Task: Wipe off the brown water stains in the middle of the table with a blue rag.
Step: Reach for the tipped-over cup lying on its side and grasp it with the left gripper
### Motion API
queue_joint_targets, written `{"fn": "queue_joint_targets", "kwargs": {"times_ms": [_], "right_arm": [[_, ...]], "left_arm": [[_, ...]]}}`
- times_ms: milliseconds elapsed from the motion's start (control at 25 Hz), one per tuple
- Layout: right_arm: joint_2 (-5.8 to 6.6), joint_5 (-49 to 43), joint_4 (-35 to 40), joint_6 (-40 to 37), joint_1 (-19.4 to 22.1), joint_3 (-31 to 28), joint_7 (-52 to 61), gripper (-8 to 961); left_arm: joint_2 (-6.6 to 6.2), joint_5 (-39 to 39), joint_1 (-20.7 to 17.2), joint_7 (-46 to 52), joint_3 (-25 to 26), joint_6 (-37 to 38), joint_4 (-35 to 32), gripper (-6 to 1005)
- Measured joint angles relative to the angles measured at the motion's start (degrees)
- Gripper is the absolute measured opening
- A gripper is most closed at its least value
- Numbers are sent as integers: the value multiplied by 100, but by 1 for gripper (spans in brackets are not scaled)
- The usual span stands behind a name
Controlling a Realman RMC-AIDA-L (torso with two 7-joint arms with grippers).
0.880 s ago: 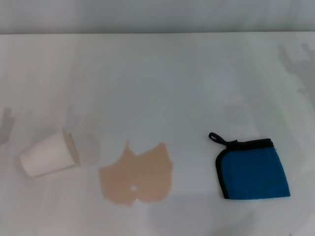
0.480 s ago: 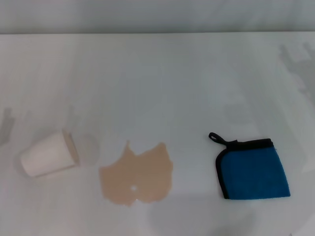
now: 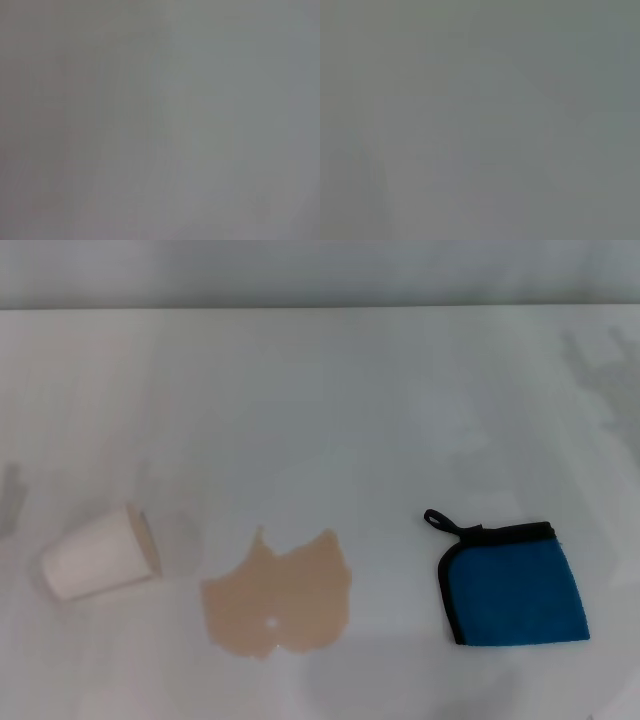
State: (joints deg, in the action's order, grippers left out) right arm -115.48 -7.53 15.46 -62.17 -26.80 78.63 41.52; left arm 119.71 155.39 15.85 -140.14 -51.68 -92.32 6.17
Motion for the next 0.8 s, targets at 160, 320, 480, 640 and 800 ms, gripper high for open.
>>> {"fn": "queue_joint_targets", "kwargs": {"times_ms": [160, 320, 480, 640, 800], "right_arm": [[104, -56, 103, 1, -27, 491, 436, 842], [247, -799, 513, 47, -49, 697, 1107, 840], [369, -1851, 1106, 290, -60, 677, 1985, 839], [346, -2273, 1517, 413, -58, 642, 2227, 838], [251, -2336, 1641, 445, -7, 475, 2207, 838]], "left_arm": [[0, 0, -51, 26, 1, -12, 9, 878], [-3, 0, -94, 31, 1, -14, 9, 877], [-15, 0, -118, 31, 3, -14, 7, 877], [-19, 0, -143, 30, 3, -21, -21, 876], [-28, -48, -184, -27, -6, -181, -28, 875]]}}
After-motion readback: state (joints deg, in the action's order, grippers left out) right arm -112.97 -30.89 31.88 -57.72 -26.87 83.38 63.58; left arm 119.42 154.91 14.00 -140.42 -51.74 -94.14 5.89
